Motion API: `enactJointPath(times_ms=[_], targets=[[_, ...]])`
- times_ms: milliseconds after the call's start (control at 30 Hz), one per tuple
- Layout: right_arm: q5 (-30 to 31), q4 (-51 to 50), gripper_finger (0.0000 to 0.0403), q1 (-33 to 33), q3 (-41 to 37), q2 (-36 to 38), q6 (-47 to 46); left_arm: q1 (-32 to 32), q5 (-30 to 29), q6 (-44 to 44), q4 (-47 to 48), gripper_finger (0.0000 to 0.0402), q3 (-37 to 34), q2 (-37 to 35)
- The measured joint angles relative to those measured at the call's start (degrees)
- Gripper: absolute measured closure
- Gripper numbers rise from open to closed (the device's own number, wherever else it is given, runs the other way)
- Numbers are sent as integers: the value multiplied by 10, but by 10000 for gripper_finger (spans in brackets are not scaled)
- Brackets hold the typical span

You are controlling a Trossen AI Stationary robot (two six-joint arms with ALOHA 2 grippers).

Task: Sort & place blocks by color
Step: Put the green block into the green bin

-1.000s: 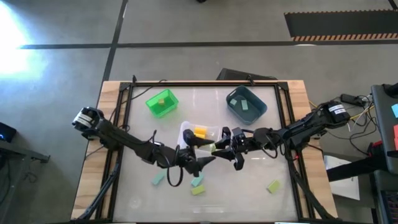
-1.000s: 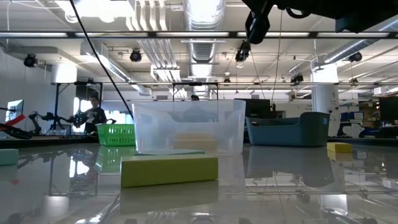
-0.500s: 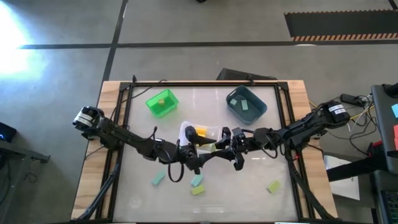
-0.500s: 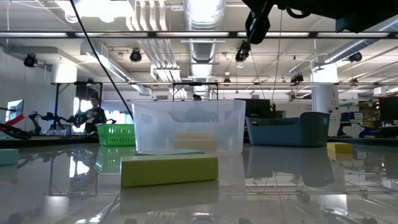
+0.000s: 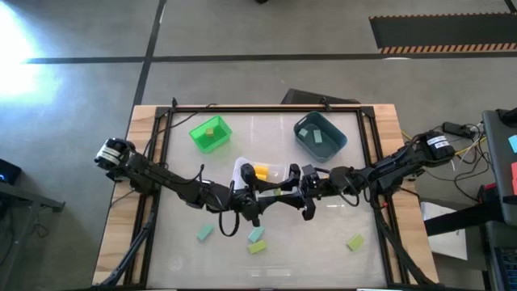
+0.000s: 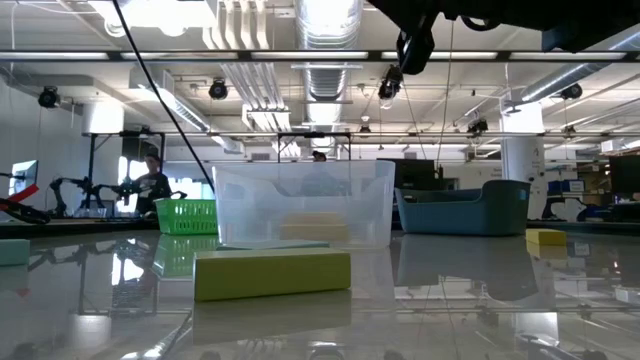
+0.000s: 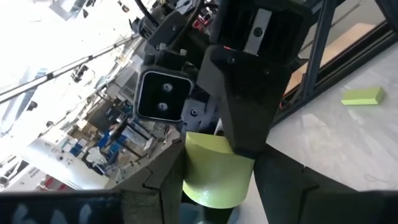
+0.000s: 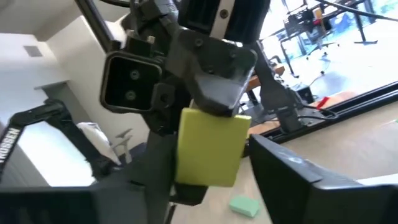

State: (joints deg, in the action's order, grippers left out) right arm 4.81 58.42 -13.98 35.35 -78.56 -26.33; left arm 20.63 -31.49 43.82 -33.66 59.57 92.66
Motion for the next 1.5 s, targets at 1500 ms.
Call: enactJointPath(times_ms=[1500], targets=[[163, -325, 163, 2, 0, 147, 3, -495, 15, -600, 787, 209, -28, -56]])
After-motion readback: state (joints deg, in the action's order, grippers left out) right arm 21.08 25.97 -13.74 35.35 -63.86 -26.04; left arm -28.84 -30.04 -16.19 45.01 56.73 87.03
